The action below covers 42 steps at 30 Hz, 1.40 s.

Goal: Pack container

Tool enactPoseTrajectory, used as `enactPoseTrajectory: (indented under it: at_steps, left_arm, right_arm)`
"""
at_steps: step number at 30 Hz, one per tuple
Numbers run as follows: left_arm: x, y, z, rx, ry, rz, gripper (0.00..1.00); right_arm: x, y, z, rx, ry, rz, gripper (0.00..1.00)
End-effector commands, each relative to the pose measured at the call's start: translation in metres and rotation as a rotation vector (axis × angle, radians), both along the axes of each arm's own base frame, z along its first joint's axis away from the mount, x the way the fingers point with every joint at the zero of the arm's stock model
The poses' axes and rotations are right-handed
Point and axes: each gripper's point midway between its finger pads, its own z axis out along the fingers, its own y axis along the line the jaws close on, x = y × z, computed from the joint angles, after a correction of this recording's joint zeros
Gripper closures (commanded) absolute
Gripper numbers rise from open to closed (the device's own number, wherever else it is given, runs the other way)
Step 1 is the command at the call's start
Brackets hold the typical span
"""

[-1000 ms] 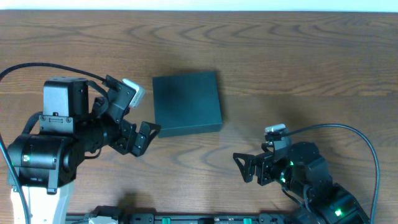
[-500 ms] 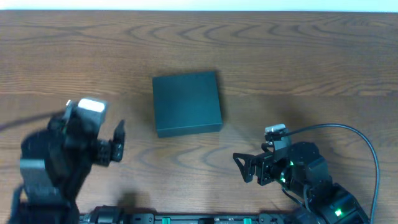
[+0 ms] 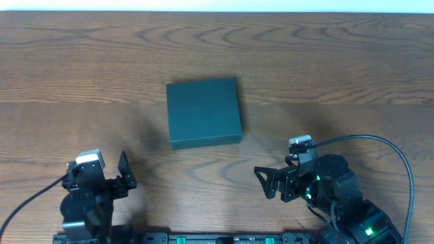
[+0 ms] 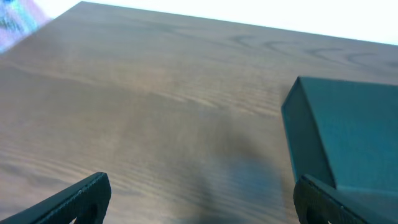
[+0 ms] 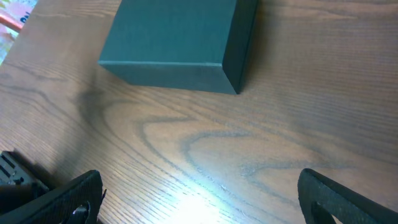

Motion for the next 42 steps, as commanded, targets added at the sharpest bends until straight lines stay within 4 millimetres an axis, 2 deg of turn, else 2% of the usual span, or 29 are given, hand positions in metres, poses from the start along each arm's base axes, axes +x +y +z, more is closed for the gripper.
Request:
enactPoseTrajectory:
  at_steps: [1, 6, 19, 42]
  left_arm:
    - [0.001, 0.008, -0.014, -0.071, -0.033, 0.084, 0.05]
    - [0.006, 0.009, -0.035, -0.103, -0.045, 0.097, 0.05]
    - [0.02, 0.011, -0.068, -0.137, -0.051, 0.119, 0.05]
    - [0.023, 0.011, -0.068, -0.139, -0.066, 0.115, 0.05]
  right_arm:
    - [0.001, -0.001, 0.004, 0.013, -0.001, -0.012, 0.01]
    - [0.001, -0.001, 0.004, 0.013, -0.001, -0.012, 0.01]
    - [0.001, -0.001, 0.004, 0.013, -0.001, -0.012, 0.01]
    - [0.001, -0.001, 0.004, 0.013, -0.001, -0.012, 0.01]
